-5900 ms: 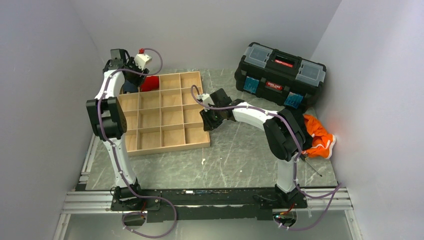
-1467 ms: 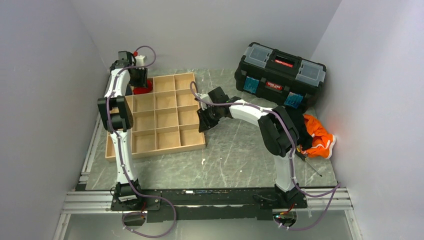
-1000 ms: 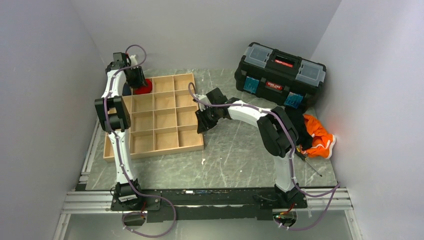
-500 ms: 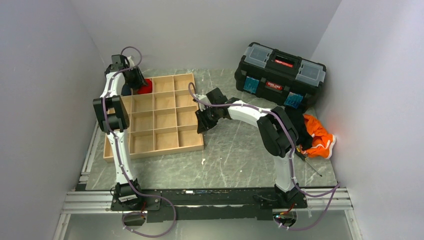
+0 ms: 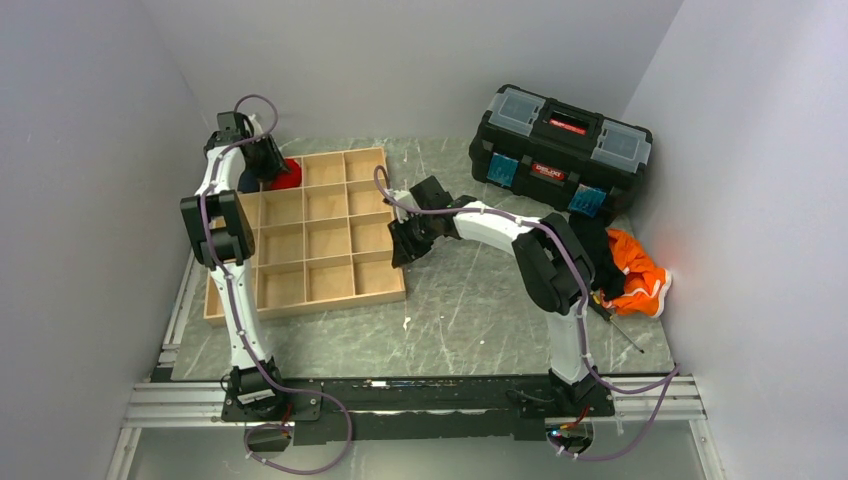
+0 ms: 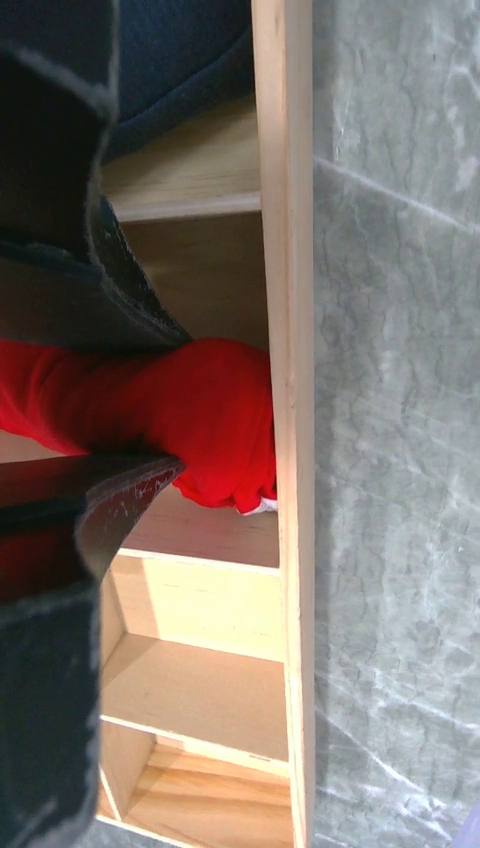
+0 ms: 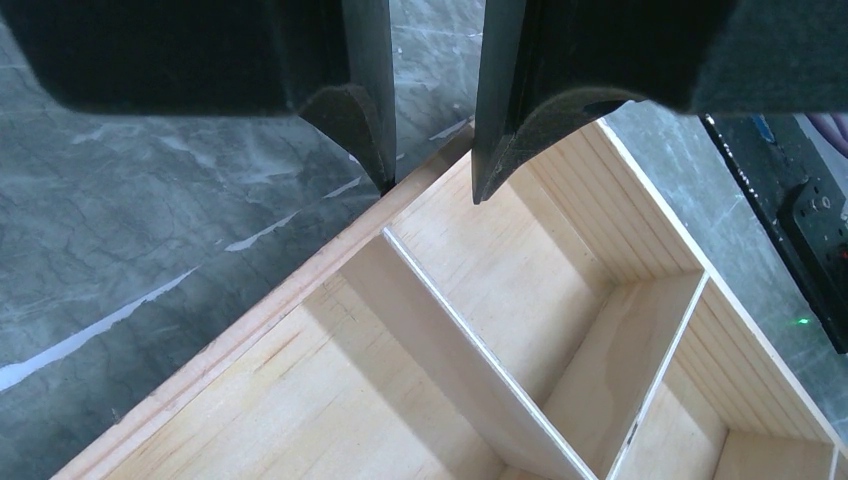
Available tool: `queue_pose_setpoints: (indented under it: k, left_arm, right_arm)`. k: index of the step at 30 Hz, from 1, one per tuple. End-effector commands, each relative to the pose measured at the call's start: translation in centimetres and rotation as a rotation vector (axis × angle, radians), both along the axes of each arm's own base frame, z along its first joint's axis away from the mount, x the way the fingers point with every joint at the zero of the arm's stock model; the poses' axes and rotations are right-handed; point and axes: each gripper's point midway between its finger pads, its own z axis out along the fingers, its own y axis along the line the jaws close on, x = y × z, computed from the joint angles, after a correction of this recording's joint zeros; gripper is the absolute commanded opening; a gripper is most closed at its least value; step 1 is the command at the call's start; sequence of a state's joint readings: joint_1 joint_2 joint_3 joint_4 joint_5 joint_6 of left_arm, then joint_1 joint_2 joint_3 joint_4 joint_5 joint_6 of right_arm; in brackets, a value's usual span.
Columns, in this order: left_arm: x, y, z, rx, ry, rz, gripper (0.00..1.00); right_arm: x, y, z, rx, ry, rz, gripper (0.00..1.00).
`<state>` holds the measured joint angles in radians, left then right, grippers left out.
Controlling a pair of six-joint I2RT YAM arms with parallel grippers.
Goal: Roll the underwear
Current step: Place the underwear in the storage box.
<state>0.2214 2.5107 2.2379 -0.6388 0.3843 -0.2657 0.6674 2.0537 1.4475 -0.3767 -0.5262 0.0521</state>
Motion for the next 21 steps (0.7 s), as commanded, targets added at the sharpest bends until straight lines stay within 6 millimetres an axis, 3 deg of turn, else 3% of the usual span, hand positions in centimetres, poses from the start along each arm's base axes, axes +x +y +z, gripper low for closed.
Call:
queue_pose_setpoints:
  k: [1, 10, 21]
  left_arm:
    - [-1.8, 2.7, -0.5, 0.101, 0.059, 0.057, 0.45]
    - [-1.4, 2.3, 0.3, 0.084, 0.033, 0.043, 0.65]
    - [-0.4, 1.2, 4.0, 0.069, -0.046, -0.004, 0.82]
  right_arm:
    - [-4.8, 0.8, -4.0, -0.044, 0.105, 0.152, 0.00]
    - [-4.8, 0.9, -3.9, -0.039, 0.109, 0.156, 0.00]
    - [-4.6, 1.0, -3.4, -0.035, 0.094, 0.155, 0.00]
